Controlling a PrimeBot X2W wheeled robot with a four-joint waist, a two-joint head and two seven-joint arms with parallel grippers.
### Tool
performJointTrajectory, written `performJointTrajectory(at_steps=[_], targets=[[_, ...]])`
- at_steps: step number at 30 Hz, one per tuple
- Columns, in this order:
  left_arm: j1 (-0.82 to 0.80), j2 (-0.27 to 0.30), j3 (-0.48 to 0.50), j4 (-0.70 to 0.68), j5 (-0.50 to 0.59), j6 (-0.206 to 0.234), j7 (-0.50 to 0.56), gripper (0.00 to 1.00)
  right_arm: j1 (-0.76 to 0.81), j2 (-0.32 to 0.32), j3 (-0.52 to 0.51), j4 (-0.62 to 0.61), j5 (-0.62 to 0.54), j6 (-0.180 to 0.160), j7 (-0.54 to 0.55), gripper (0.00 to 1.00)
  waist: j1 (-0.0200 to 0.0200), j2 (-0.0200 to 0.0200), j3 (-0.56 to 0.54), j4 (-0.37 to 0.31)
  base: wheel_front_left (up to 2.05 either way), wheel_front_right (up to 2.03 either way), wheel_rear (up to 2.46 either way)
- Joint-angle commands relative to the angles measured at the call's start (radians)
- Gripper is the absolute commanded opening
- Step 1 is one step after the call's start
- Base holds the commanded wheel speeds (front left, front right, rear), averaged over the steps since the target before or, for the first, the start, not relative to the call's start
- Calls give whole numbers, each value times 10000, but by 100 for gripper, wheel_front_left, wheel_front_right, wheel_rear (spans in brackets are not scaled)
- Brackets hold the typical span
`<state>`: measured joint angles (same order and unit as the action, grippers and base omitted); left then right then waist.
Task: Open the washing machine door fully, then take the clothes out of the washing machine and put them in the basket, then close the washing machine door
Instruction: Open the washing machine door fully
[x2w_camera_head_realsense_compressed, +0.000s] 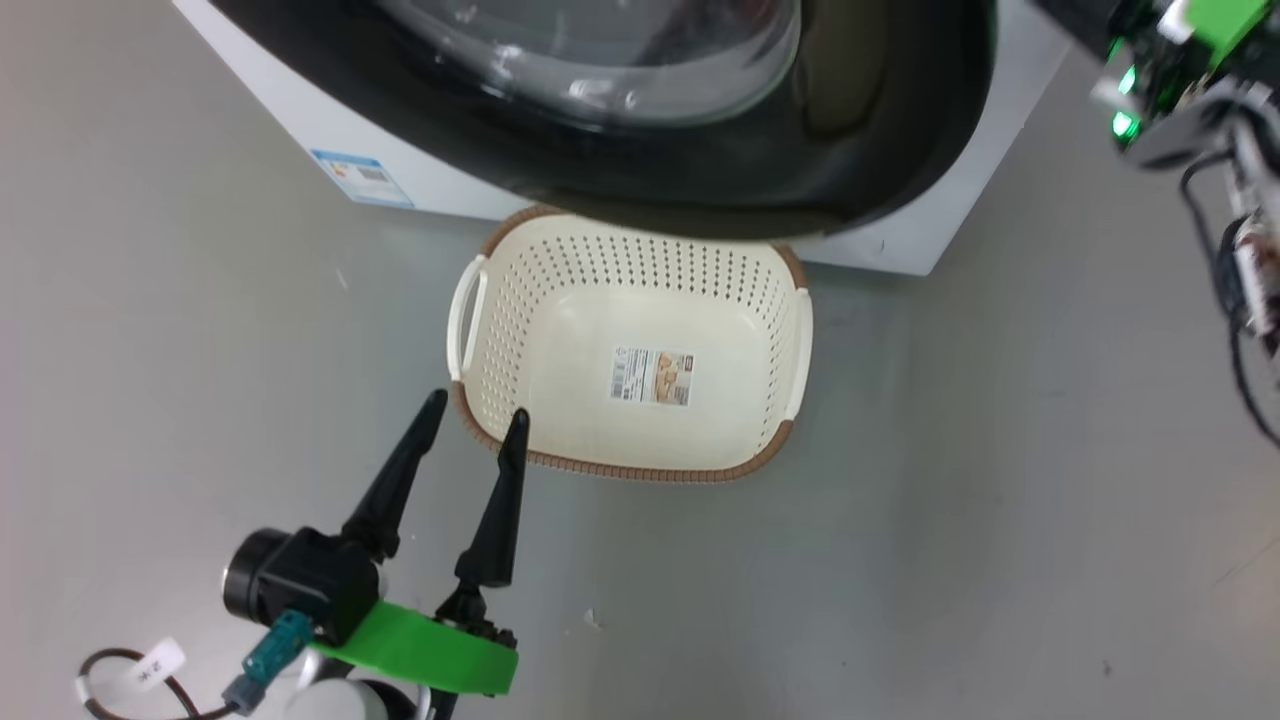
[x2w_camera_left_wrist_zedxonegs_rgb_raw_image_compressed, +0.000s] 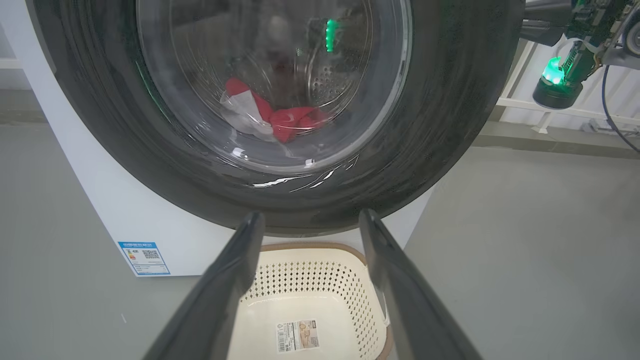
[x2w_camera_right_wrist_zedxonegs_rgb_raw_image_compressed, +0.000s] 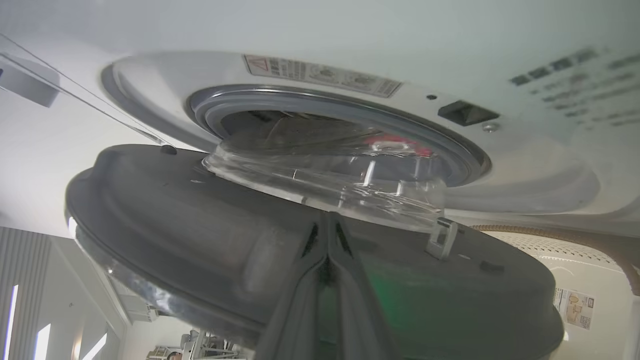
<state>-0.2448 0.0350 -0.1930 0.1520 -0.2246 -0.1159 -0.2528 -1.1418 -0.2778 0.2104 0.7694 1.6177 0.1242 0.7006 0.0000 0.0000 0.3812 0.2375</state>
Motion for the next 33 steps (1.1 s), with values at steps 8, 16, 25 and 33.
performJointTrajectory(at_steps=[8, 16, 25, 33], targets=[[481, 152, 251, -107, 60, 72, -90, 100, 1421, 625, 461, -896, -139, 65, 404, 0, 0, 0, -916, -192, 0, 0, 0], [1010, 152, 307, -114, 144, 146, -90, 100, 2579, 776, 640, -1526, -100, 65, 708, 0, 0, 0, -1615, -104, 0, 0, 0], [1537, 152, 379, -135, 174, 200, -90, 100, 3719, 1000, 974, -2192, -160, 65, 1075, 0, 0, 0, -2149, 86, 0, 0, 0], [1875, 152, 302, -65, 157, 306, -90, 100, 4643, 1359, 1342, -2794, -291, 65, 1155, 0, 0, 0, -2686, 408, 0, 0, 0]])
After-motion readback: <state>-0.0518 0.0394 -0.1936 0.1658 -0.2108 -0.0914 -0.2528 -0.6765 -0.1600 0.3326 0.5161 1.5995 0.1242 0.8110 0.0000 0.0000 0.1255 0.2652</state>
